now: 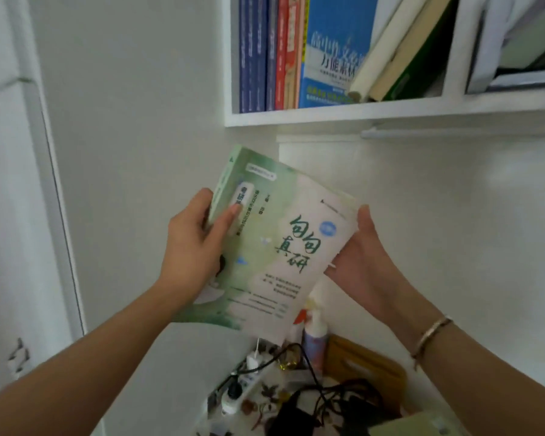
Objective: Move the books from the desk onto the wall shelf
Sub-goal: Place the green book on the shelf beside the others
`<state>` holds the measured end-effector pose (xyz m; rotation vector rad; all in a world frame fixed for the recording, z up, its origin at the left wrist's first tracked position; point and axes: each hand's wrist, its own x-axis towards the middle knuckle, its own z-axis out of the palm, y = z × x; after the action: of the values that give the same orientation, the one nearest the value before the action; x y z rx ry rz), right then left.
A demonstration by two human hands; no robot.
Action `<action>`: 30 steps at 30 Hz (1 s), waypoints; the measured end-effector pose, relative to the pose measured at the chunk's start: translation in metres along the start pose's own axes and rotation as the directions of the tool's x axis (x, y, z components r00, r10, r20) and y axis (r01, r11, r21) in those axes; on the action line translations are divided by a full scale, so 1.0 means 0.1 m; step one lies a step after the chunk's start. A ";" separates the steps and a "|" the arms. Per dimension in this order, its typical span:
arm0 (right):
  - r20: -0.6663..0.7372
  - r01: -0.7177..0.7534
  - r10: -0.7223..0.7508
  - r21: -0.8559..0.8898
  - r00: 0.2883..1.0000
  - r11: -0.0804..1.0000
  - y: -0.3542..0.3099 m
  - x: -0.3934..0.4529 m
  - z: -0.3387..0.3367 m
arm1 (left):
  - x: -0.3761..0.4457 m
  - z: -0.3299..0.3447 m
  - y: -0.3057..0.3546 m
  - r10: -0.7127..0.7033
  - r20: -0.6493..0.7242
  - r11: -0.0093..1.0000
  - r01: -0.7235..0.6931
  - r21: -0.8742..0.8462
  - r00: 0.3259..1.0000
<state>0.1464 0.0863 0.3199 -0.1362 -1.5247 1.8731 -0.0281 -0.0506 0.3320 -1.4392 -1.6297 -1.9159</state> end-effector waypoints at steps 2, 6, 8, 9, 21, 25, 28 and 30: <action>0.038 0.119 -0.118 -0.031 0.992 0.992 -0.26 0.20 0.23 | 0.29 -0.06 0.15 0.018 -0.067 0.999 -0.020 -0.036 0.998; -0.034 0.311 -0.332 -0.276 0.943 0.910 -0.63 0.55 0.55 | 0.83 -0.18 0.40 0.067 -0.179 0.992 -0.085 -0.098 0.982; -0.118 0.370 -0.494 -0.520 0.861 0.770 -0.72 0.72 0.65 | 1.07 -0.20 0.54 0.078 -0.202 0.982 -0.111 -0.156 0.976; -0.121 0.399 -0.573 -0.602 0.811 0.692 -0.77 0.79 0.69 | 1.18 -0.20 0.62 0.088 -0.208 0.975 -0.127 -0.182 0.974; 0.123 0.127 -0.567 -0.991 0.814 -0.033 -1.53 1.57 1.04 | 2.69 0.09 1.40 0.263 -0.405 0.885 -0.386 -0.260 0.875; -0.067 0.018 -0.494 -0.986 0.867 0.165 -1.80 1.94 1.04 | 2.94 0.39 1.47 0.160 -0.426 0.885 -0.320 -0.337 0.890; -0.177 -0.077 -0.455 -0.970 0.873 0.230 -1.83 2.19 0.94 | 3.00 0.68 1.40 0.071 -0.372 0.867 -0.242 -0.436 0.926; -0.285 -0.168 -0.390 -0.937 0.876 0.307 -1.77 2.38 0.83 | 2.99 0.86 1.35 0.102 -0.258 0.869 -0.212 -0.447 0.961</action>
<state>0.0080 0.1654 0.5834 -0.9405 -1.9871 0.4403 -0.0333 0.0932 0.6391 -1.3891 -0.9464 -2.3792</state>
